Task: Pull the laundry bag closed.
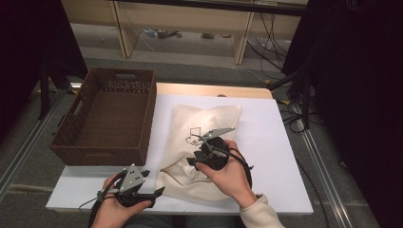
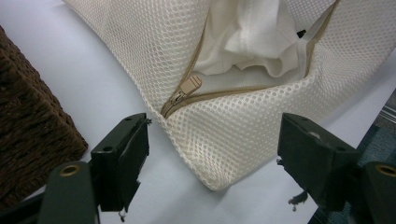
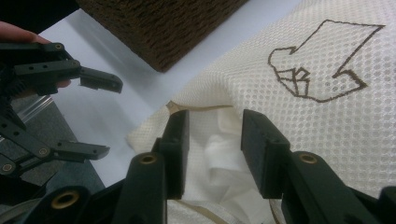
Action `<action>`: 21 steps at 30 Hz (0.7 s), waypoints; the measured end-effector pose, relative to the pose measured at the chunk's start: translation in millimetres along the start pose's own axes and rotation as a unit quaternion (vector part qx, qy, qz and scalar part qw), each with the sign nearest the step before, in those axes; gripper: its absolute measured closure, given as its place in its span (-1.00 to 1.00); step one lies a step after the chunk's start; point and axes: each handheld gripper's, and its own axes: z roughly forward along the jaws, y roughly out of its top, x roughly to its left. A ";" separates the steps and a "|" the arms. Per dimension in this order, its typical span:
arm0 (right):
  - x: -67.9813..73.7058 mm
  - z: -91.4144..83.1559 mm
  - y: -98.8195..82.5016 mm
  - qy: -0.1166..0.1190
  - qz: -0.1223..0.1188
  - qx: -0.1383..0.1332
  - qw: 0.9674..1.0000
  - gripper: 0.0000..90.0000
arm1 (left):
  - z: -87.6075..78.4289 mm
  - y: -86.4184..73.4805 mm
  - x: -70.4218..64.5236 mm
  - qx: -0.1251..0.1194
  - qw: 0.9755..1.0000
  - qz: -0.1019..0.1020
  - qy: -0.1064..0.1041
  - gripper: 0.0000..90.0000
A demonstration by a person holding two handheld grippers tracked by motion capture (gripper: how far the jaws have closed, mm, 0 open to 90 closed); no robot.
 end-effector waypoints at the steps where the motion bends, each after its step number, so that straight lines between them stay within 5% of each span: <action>1: 0.0 0.4 0.0 0.000 -0.002 -0.002 1.000 0.41 | -0.2 0.0 -0.1 0.002 1.000 -0.001 0.000 -0.45; 18: 8.7 4.9 -0.7 0.010 0.001 0.008 1.000 0.44 | -0.8 -1.3 -0.1 0.010 1.000 0.003 0.004 -0.46; 20: 12.4 6.4 -0.5 0.008 0.010 0.012 1.000 0.47 | -0.3 -1.0 2.0 0.009 1.000 0.015 0.001 -0.46; 21: 12.5 9.1 0.1 0.016 -0.005 0.012 1.000 0.49 | 1.2 -1.0 3.7 0.008 1.000 0.023 0.006 -0.46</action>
